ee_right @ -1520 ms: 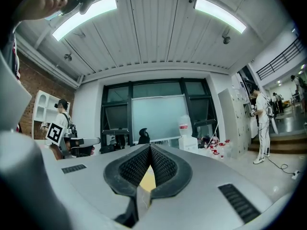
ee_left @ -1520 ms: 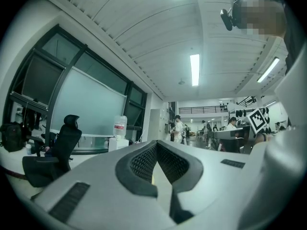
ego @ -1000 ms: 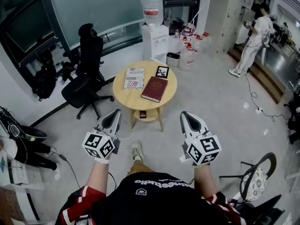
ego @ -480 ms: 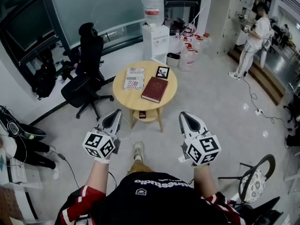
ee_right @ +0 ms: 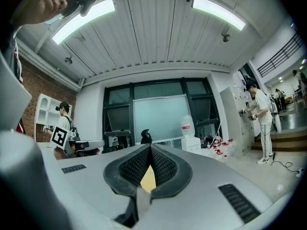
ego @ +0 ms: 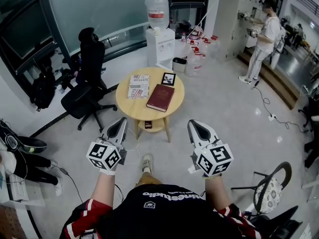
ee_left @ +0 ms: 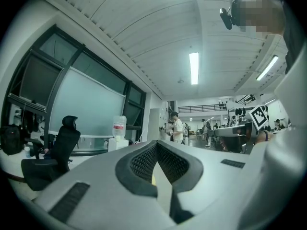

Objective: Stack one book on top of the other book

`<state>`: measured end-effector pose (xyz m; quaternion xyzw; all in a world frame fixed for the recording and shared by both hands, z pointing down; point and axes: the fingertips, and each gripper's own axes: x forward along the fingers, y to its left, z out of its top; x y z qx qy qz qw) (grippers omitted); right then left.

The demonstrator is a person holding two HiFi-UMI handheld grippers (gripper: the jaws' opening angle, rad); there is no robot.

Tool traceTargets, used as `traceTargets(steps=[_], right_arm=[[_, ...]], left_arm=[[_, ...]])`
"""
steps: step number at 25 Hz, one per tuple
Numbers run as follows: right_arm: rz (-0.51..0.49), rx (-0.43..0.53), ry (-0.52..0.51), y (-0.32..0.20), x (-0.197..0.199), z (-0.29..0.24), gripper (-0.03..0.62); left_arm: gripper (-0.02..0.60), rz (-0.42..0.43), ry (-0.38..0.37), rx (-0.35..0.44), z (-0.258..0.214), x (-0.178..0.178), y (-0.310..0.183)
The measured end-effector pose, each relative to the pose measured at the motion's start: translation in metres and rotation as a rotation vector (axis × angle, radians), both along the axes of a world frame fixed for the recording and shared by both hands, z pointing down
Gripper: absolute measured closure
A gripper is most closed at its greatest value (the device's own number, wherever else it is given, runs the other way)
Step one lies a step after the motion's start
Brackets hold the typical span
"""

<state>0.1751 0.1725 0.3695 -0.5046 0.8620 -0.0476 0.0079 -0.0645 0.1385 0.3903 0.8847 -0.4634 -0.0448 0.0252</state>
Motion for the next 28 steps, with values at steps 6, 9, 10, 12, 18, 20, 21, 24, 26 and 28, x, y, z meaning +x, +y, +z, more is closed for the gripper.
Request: traceTargets(steps=[6,9,10,12,18,20,21,24,26,28], right_arm=[[0.005,-0.010,-0.004,-0.003,-0.001,0.003,0.568],[-0.005,-0.008,-0.004,-0.006,-0.008,0.002,0.568],[-0.006,-0.006,-0.004,-0.008,-0.009,0.001,0.568],[-0.007,-0.003,-0.005,-0.014,-0.011,-0.001,0.568],[-0.007,-0.002,-0.003,-0.031,-0.016,-0.007,0.568],[-0.009,0.000,-0.004,-0.037,-0.017,-0.009,0.568],[-0.010,0.002,-0.003,-0.041,-0.018,-0.011,0.568],[-0.012,0.009,-0.002,-0.053,-0.021,-0.013,0.568],[-0.010,0.009,-0.003,-0.062,-0.020,-0.015,0.568],[-0.008,0.009,-0.003,-0.070,-0.020,-0.016,0.568]], left_arm=[[0.566,0.026,0.060,-0.025,0.002,0.002,-0.007],[0.566,0.027,0.057,-0.026,0.002,0.000,-0.013],[0.566,0.028,0.055,-0.024,0.001,-0.001,-0.015],[0.566,0.030,0.047,-0.018,-0.001,-0.002,-0.021],[0.566,0.030,0.048,-0.018,0.000,-0.007,-0.040],[0.566,0.030,0.055,-0.024,0.001,-0.008,-0.046],[0.566,0.031,0.058,-0.027,0.002,-0.009,-0.050],[0.566,0.034,0.059,-0.033,0.004,-0.011,-0.063],[0.566,0.033,0.057,-0.033,0.003,-0.011,-0.072],[0.566,0.030,0.051,-0.030,0.002,-0.012,-0.081]])
